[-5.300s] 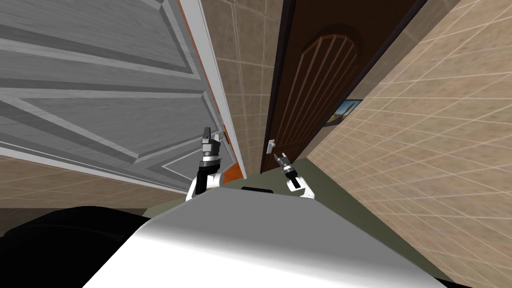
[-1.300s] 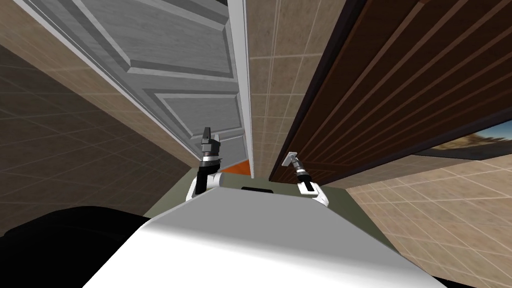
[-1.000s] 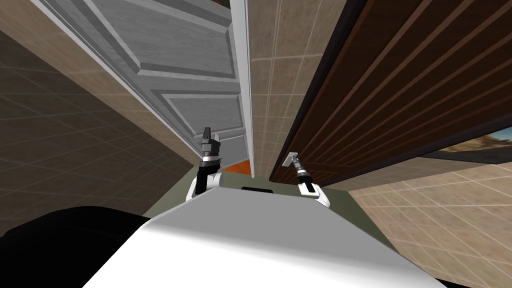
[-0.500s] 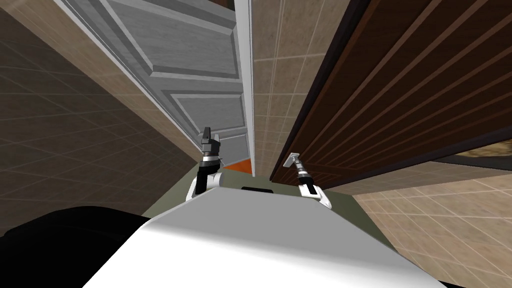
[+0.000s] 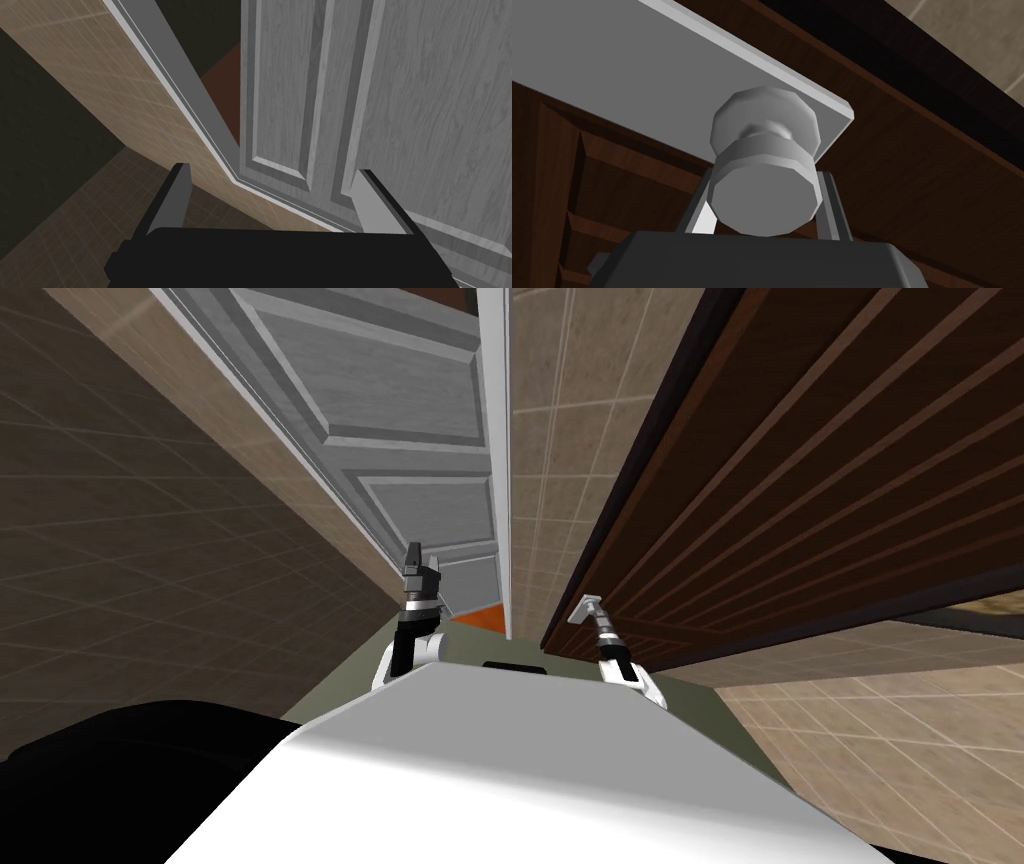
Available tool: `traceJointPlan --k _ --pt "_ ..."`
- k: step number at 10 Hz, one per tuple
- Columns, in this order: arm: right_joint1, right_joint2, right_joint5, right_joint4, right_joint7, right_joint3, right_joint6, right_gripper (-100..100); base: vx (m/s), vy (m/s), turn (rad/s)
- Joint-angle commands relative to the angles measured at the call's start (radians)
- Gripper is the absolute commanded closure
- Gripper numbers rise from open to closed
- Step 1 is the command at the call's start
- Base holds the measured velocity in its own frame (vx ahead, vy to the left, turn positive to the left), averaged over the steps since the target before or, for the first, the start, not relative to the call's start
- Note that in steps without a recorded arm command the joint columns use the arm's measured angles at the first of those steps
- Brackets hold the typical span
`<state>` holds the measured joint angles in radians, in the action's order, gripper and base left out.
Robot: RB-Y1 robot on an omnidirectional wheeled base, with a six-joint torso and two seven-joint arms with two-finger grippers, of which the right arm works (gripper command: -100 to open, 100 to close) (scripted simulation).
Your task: Pull the door open
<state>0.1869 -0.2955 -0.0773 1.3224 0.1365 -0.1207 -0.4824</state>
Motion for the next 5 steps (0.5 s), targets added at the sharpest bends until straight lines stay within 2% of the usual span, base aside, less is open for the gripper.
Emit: traceJointPlan --k 1,2,3,4,5 --pt "0.014 0.003 0.041 0.013 -0.05 0.011 -0.003 100 -0.064 -0.043 0.171" --pt "0.014 0.003 0.041 0.013 -0.068 0.011 -0.003 100 -0.044 -0.036 0.07" --pt "0.025 0.001 0.069 0.021 -0.102 0.012 -0.003 100 -0.036 -0.025 0.085" --pt "0.025 0.001 0.069 0.021 -0.109 0.012 -0.003 100 -0.027 -0.015 0.059" --pt "0.036 0.0 0.098 0.03 -0.148 0.014 -0.002 100 -0.039 -0.019 0.096"
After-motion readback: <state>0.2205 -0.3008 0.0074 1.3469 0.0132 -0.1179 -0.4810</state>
